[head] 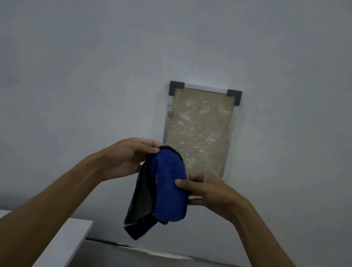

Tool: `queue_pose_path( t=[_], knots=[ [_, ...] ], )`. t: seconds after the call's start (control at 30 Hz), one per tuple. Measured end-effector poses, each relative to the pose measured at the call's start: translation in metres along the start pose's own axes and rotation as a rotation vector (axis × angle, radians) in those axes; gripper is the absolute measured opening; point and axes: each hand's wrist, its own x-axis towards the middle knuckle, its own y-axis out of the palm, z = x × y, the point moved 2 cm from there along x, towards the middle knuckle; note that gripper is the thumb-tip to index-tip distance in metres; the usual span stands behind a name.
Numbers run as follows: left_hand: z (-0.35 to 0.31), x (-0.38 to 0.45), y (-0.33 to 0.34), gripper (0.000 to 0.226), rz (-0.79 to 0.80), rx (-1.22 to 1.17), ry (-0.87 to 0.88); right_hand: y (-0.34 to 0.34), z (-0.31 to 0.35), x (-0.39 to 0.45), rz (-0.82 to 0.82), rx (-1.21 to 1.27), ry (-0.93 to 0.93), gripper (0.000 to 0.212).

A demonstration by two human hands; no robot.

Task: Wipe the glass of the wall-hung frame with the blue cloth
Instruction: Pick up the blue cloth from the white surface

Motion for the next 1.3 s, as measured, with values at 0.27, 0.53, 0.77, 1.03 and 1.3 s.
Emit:
queue_pose_path(
  t=[0.27, 0.53, 0.77, 1.03, 1.3],
  knots=[
    [0.010, -0.003, -0.003, 0.015, -0.293, 0.515, -0.172, -0.005, 0.020, 0.005, -0.190, 0.394, -0.189, 0.040],
    [0.002, 0.007, 0.054, 0.024, -0.174, 0.369, 0.069, -0.003, 0.047, 0.010, -0.297, 0.544, -0.247, 0.042],
    [-0.003, 0.031, 0.083, 0.017, -0.321, 0.392, 0.140, -0.023, 0.050, 0.007, -0.537, 0.422, -0.295, 0.030],
    [-0.027, 0.057, 0.095, 0.019, -0.628, 0.285, 0.217, -0.032, 0.056, -0.009, -0.849, 0.033, -0.601, 0.005],
    [-0.031, 0.061, 0.105, 0.009, -0.429, 0.139, 0.328, -0.044, 0.073, -0.012, -0.967, -0.149, -0.558, 0.007]
  ],
)
